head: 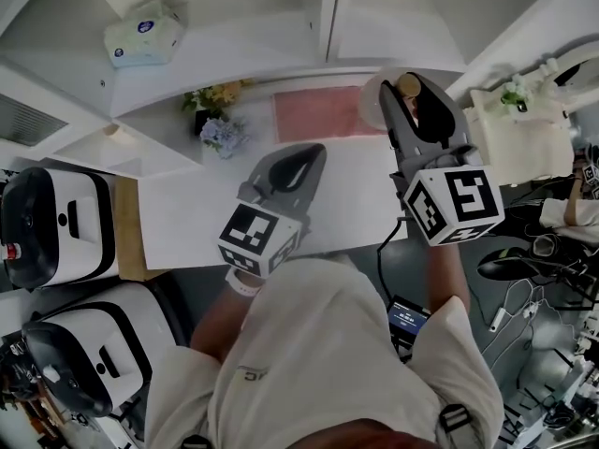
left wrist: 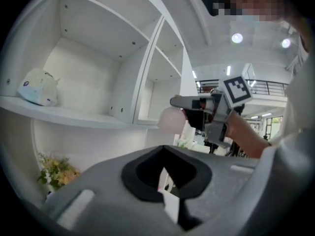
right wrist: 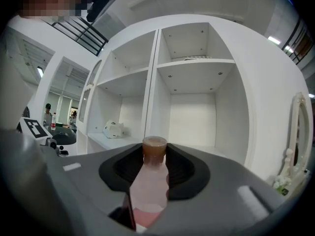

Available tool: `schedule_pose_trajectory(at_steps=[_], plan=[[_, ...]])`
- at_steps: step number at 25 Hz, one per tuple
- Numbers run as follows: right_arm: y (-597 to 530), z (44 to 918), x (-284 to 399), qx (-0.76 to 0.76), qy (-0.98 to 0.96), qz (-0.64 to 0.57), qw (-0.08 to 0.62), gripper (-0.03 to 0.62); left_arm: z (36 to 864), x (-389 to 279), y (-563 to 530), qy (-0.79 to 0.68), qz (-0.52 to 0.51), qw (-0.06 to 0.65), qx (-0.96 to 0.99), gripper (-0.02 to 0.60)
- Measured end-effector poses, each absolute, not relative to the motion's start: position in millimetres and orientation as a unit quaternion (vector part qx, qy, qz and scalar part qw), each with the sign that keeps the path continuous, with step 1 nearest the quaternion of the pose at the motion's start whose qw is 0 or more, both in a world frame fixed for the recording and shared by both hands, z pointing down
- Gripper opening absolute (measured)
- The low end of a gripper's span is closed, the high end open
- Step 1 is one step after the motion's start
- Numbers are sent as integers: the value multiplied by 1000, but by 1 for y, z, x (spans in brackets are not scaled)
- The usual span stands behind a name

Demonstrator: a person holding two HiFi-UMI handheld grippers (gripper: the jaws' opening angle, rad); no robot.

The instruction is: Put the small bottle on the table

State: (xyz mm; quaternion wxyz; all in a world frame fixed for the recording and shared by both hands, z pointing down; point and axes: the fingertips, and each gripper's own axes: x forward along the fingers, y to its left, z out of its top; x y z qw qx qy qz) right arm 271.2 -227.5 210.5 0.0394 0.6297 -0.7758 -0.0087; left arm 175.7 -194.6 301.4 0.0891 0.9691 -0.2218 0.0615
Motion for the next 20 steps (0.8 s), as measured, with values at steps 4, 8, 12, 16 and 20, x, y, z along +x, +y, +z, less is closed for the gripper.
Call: schedule_pose_trajectory(at_steps=[4, 8, 12, 16, 20], plan=[[-244, 196, 280, 626, -779, -16, 43, 140, 296, 183, -198, -225, 63, 84, 969, 0], [-261, 186, 287, 626, -778, -20, 38, 140, 294, 188, -199, -223, 62, 90, 969, 0], [-283, 181, 288, 621, -782, -25, 45, 140, 295, 187, -205, -231, 65, 92, 966, 0], [-303, 179, 288, 615, -786, -31, 52, 140, 292, 187, -213, -240, 64, 92, 964, 0], [-322, 178, 288, 611, -789, -29, 55, 140, 297, 188, -219, -241, 66, 100, 963, 0]])
